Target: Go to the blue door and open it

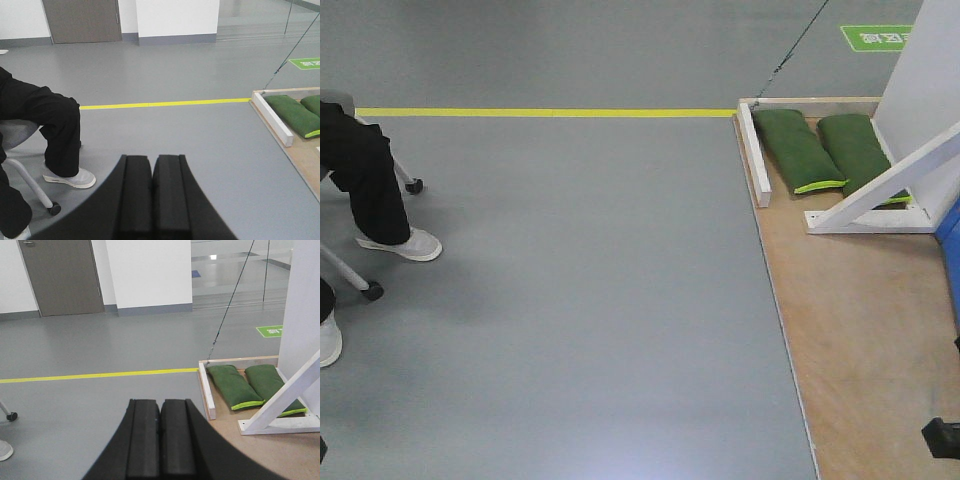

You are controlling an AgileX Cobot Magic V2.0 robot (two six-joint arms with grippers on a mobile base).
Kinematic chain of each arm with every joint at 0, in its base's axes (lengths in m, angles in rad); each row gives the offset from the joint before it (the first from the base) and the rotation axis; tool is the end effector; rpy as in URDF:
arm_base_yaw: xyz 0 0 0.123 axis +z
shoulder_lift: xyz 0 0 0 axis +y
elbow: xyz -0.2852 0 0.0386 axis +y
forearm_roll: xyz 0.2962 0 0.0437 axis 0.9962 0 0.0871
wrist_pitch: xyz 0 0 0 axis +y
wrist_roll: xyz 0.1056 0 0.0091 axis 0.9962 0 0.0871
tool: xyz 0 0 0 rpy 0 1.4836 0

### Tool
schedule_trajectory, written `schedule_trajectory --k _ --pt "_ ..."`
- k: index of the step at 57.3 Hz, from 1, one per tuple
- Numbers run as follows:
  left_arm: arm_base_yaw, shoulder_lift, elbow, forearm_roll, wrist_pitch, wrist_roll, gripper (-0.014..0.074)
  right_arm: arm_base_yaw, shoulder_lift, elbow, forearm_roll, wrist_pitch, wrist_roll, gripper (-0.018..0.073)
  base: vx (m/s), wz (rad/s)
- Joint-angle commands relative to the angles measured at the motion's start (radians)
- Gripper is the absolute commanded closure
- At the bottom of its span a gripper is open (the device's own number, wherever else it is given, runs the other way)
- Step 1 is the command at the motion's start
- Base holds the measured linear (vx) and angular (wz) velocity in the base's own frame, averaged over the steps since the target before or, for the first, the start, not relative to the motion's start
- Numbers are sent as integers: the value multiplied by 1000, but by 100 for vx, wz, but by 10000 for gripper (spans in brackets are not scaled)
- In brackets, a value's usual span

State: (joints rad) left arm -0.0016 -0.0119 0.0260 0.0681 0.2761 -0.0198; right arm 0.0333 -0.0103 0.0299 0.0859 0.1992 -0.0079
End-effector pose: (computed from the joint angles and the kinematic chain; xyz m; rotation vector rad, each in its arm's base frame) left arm 0.1149 0.0018 0.1763 0.0285 1.7732 0.0484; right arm 0.1163 0.0057 0.1826 0.0239 1.7024 0.0962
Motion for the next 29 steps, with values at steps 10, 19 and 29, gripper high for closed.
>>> schedule_trajectory --k 10,19,29 --pt "-6 -11 -26 -3 -85 -7 524 -4 -14 2 -7 -78 -8 547 0 0" --pt "-6 -11 -26 -3 -85 -7 524 -4 -14 -60 -15 20 -8 547 0 0" --pt "-6 -11 -26 -3 -85 -7 524 -4 82 -333 -5 279 -8 547 0 0"
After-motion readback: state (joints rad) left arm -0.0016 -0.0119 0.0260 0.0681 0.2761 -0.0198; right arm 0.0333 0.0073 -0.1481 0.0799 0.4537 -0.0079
